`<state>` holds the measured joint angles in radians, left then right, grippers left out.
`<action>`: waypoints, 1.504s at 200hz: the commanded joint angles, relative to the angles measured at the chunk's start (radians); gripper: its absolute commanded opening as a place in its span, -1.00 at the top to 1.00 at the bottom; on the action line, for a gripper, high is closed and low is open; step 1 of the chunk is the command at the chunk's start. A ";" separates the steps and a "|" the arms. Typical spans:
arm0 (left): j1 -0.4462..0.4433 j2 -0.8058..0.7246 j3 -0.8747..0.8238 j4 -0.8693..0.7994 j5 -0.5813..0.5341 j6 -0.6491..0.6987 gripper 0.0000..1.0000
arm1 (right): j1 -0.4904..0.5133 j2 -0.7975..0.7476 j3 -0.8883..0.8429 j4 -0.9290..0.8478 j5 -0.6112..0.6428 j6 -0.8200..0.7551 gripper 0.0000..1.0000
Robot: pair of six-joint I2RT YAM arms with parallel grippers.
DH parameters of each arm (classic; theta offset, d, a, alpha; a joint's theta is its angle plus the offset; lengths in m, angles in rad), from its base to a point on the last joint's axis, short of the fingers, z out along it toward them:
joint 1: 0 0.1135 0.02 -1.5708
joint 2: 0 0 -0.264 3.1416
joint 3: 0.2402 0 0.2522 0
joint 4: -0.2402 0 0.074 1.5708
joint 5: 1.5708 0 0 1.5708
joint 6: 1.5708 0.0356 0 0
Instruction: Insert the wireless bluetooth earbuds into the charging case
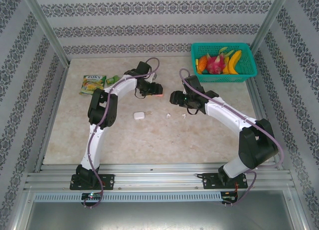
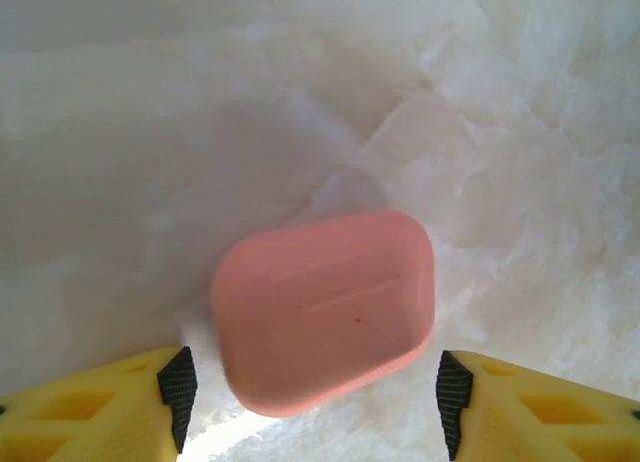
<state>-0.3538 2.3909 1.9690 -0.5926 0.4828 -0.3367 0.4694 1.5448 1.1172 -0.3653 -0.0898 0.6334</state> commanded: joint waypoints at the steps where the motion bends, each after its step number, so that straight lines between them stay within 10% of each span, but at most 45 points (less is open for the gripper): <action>1: 0.029 -0.058 0.030 -0.044 -0.041 0.028 -0.59 | 0.002 -0.035 0.035 -0.030 0.022 -0.003 -0.17; 29: 0.039 -0.140 0.017 -0.047 -0.063 0.062 -0.68 | 0.004 -0.035 0.044 -0.043 0.028 0.000 -0.21; 36: 0.040 -0.168 0.010 -0.043 -0.073 0.066 -1.00 | 0.005 -0.034 0.046 -0.045 0.031 0.002 -0.22; 176: 0.214 -1.074 -0.886 0.436 -0.387 -0.129 -0.99 | 0.276 0.348 0.441 -0.212 0.082 -0.001 -0.36; 301: 0.426 -1.128 -1.124 0.494 -0.260 -0.373 -0.99 | 0.420 0.823 0.890 -0.498 0.236 0.107 -0.60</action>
<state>0.0593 1.2850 0.8818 -0.1593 0.2092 -0.6640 0.8883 2.3337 1.9579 -0.7975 0.1032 0.7097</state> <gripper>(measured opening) 0.997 0.801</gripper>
